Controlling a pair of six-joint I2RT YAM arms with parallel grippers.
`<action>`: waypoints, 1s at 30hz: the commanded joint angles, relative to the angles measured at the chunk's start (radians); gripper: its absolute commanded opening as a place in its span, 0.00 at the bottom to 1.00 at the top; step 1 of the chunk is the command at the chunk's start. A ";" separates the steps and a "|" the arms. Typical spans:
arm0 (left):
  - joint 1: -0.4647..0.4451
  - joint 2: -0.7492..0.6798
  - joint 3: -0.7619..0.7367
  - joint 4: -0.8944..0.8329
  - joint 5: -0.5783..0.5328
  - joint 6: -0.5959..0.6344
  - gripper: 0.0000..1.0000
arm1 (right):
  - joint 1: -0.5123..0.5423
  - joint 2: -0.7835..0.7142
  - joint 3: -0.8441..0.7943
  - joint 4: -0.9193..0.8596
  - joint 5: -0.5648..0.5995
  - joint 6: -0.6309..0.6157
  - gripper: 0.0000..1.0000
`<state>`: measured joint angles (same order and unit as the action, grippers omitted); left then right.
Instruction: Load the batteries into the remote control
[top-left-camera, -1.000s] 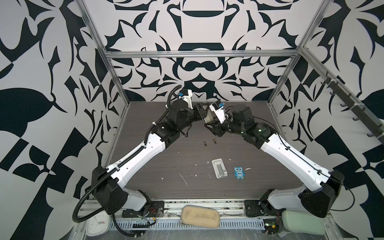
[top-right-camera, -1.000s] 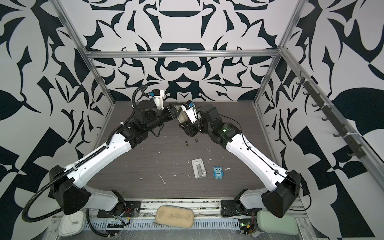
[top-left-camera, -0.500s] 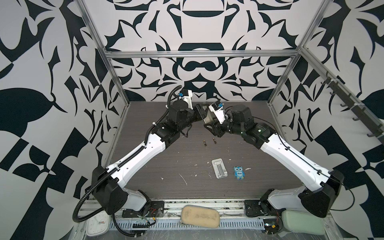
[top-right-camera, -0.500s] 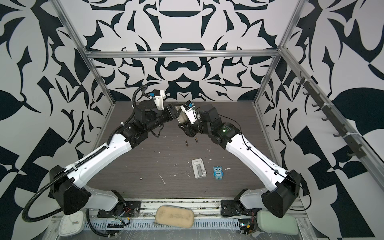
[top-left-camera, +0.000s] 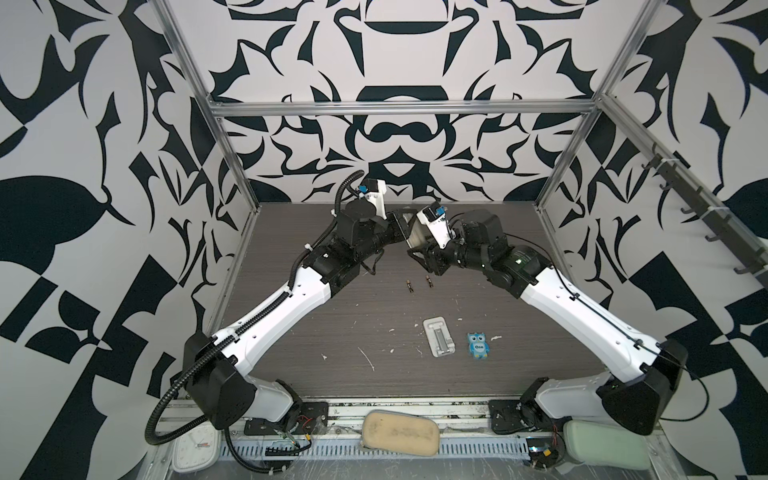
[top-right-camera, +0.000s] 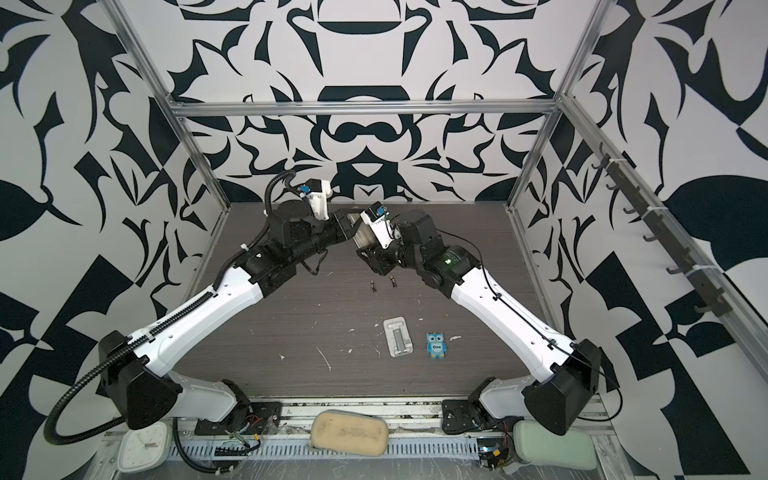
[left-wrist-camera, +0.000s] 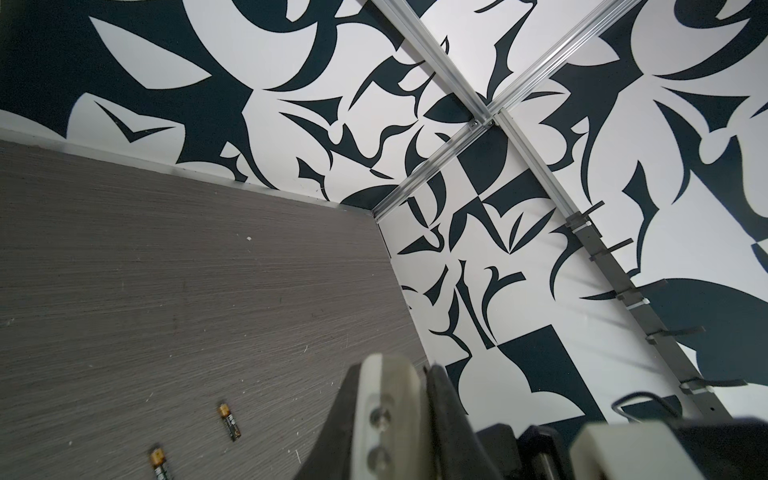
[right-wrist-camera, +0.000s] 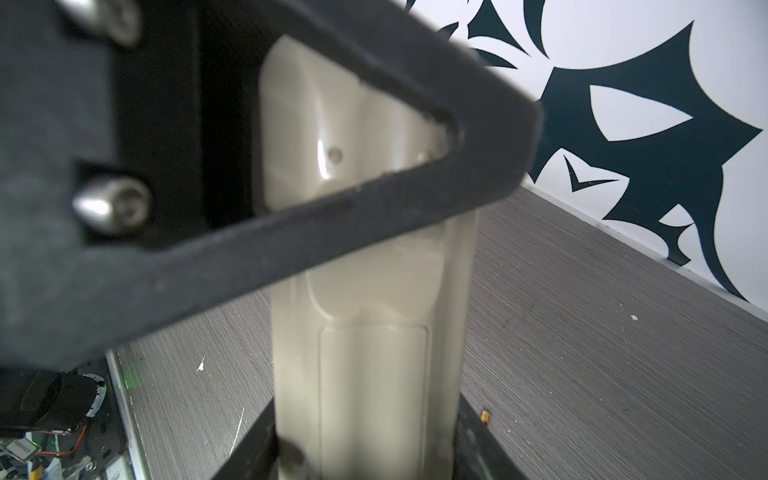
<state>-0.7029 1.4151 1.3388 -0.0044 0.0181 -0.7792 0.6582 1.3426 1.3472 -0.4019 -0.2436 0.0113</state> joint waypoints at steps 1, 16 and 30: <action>0.062 0.003 0.033 -0.075 0.029 0.017 0.08 | 0.006 -0.034 0.033 0.002 -0.045 -0.034 0.66; 0.243 0.071 0.147 -0.419 0.522 0.102 0.08 | 0.011 -0.116 0.019 -0.163 0.080 -0.276 1.00; 0.249 0.091 0.112 -0.536 0.571 0.118 0.05 | 0.130 -0.018 0.059 -0.134 0.192 -0.350 0.99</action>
<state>-0.4580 1.4868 1.4528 -0.4992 0.5652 -0.6758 0.7712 1.3380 1.3586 -0.5713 -0.0910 -0.3252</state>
